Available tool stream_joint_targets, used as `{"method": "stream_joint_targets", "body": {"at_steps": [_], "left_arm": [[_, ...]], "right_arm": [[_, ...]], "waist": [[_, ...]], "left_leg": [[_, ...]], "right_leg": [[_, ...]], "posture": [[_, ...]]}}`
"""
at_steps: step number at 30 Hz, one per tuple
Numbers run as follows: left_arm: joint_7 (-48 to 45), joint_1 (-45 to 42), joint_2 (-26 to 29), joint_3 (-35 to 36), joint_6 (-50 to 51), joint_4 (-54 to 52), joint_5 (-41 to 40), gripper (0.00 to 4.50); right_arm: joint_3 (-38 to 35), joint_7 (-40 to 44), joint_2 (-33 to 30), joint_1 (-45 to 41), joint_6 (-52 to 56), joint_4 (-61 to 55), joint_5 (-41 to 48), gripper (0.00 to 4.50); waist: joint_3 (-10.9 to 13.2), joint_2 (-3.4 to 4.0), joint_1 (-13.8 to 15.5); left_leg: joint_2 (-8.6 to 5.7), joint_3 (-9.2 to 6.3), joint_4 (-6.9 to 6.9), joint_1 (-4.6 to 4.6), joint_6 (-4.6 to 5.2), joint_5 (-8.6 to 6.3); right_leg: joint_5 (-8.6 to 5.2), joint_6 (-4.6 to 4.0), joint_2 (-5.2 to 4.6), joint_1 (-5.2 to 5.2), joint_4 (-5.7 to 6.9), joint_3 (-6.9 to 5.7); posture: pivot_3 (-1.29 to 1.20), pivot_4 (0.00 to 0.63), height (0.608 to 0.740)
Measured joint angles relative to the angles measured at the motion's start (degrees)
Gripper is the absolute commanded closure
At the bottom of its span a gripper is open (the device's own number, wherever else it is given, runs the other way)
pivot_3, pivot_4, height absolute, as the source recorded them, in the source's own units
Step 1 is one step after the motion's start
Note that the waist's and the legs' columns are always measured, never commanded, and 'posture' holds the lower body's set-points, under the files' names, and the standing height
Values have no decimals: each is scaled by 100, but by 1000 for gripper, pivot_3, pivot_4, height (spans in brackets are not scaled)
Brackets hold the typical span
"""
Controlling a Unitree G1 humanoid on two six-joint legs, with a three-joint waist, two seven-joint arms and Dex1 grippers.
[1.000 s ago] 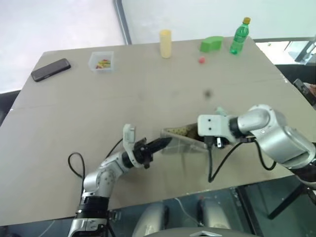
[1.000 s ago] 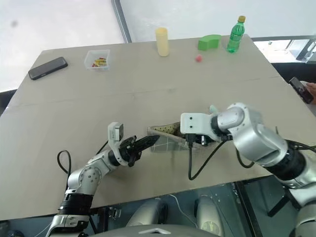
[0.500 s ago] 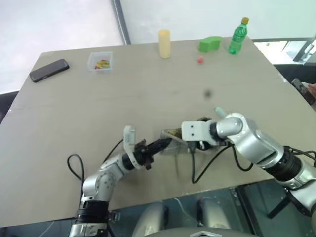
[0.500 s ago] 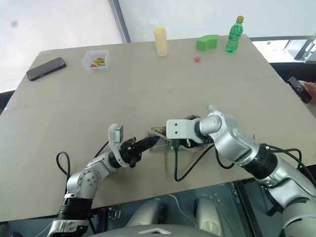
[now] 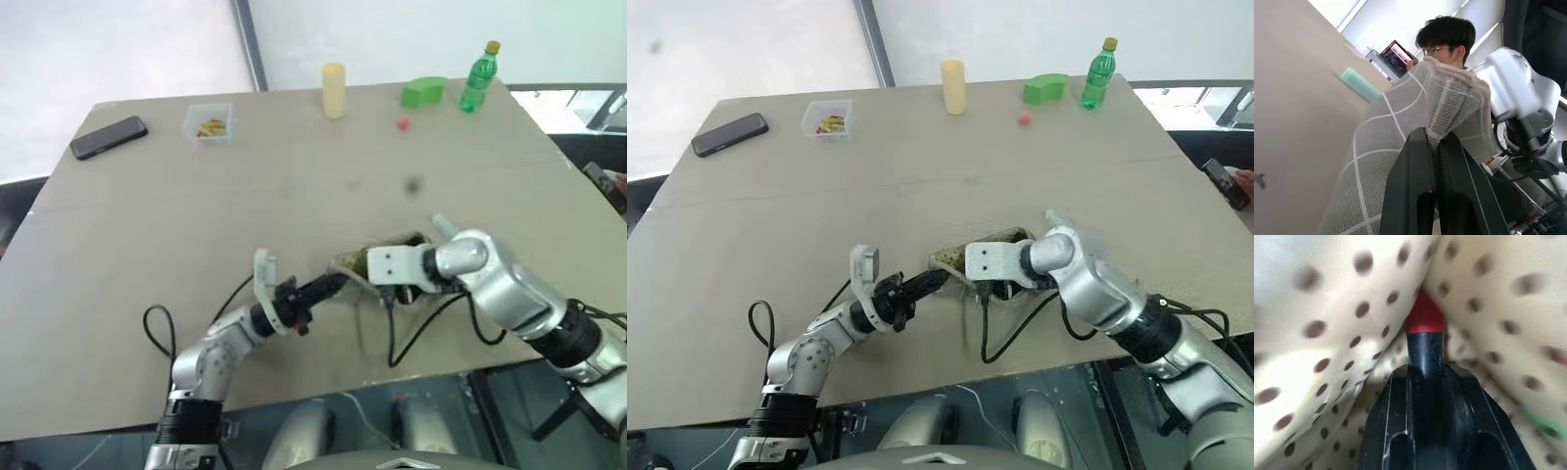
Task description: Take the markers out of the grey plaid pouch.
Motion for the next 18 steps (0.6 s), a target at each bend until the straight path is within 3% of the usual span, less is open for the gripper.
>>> {"method": "stream_joint_targets", "body": {"at_steps": [6,9,14,18], "left_arm": [[-124,-235,-121,-159,-481,-74,32,4500],[-215,-294,-117,-251,-810,-83,140,4500],[-558,-279,-83,-417,-1795,178,675,4500],[-775,-321,-87,-659,-2800,600,1329,4500]], "right_arm": [[-1237,115,-292,236,726,-855,1078,4152],[-1516,19,-303,328,947,-961,1422,4152],[-1515,-332,-276,476,1146,-974,1718,4152],[-731,-578,-862,503,626,-768,1207,4152]], "waist": [[2,0,-6],[2,1,-29],[3,1,-24],[3,1,0]], "left_leg": [[-24,-36,-8,-27,0,0],[-24,-36,-11,-21,0,0],[-25,-36,-12,-21,0,0],[-32,-36,-11,-22,0,0]], "right_leg": [[0,0,-10,-26,-8,0],[0,0,-9,-24,-8,4],[0,0,-8,-26,-7,4],[0,1,-11,-27,-14,2]], "posture": [[0,150,740],[0,150,740],[0,150,740],[0,150,740]]}}
